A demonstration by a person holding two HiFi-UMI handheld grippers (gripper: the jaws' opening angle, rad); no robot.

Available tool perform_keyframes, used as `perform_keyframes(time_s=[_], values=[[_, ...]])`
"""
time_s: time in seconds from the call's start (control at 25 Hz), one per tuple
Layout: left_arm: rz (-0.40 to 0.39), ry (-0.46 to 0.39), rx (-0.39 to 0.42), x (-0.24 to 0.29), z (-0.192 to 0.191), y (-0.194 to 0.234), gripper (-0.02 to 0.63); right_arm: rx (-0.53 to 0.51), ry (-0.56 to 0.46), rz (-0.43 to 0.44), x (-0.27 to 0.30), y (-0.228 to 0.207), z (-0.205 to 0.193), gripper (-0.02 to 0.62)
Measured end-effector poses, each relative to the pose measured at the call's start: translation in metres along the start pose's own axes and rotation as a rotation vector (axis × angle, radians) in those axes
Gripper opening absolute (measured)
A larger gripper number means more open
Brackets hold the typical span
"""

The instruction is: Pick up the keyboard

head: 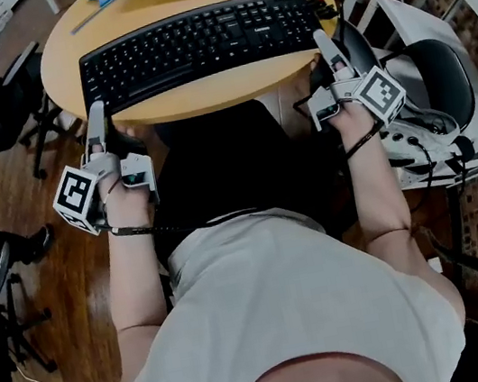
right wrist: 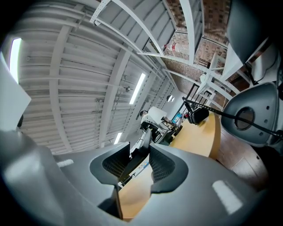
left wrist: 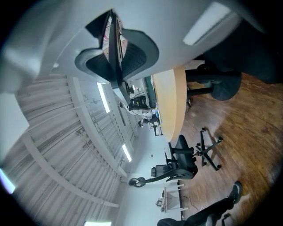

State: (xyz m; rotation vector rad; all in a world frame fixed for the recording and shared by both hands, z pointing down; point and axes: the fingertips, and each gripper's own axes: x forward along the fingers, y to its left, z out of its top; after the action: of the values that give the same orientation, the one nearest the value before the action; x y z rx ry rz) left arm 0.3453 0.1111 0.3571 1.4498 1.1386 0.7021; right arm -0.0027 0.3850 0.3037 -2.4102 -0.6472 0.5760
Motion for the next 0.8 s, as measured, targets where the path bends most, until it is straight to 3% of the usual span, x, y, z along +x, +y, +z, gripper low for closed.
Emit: perform_keyframes(time_s=[0.12, 0.64, 0.8], values=[[0.003, -0.01, -0.007, -0.0001, -0.0052, -0.0024, 0.411, 0.094, -0.005, 0.022, 0.0, 0.0079, 0.0001, 0.14], [-0.003, -0.021, -0.006, -0.0003, -0.0065, -0.0031, 0.411, 0.133, 0.003, 0.03, 0.0, 0.0063, -0.002, 0.137], [0.006, -0.021, -0.011, -0.0006, -0.0064, 0.0001, 0.411, 0.127, 0.013, -0.006, -0.0007, -0.0007, -0.0051, 0.137]])
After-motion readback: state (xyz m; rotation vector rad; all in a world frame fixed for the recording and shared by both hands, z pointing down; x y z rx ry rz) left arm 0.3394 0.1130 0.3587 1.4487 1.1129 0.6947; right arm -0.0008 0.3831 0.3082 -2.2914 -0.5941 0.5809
